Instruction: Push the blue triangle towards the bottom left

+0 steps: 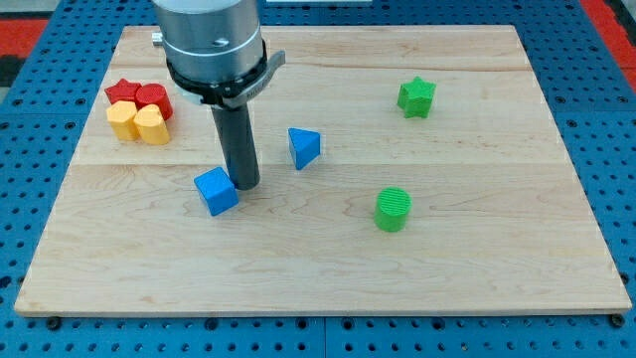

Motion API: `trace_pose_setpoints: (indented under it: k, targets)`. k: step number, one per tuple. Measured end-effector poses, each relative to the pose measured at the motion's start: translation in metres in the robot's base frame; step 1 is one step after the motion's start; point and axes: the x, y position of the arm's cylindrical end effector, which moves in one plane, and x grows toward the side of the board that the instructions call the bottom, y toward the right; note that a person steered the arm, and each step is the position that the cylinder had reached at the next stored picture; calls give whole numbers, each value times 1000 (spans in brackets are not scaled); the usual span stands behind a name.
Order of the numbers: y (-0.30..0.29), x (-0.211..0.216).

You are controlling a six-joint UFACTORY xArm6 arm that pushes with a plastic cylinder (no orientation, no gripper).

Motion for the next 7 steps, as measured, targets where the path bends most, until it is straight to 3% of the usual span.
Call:
trace_pose_setpoints:
  k: [2, 3, 6, 7]
  targets:
    - [4, -73]
    - [47, -82]
    - [66, 9]
    - [82, 6]
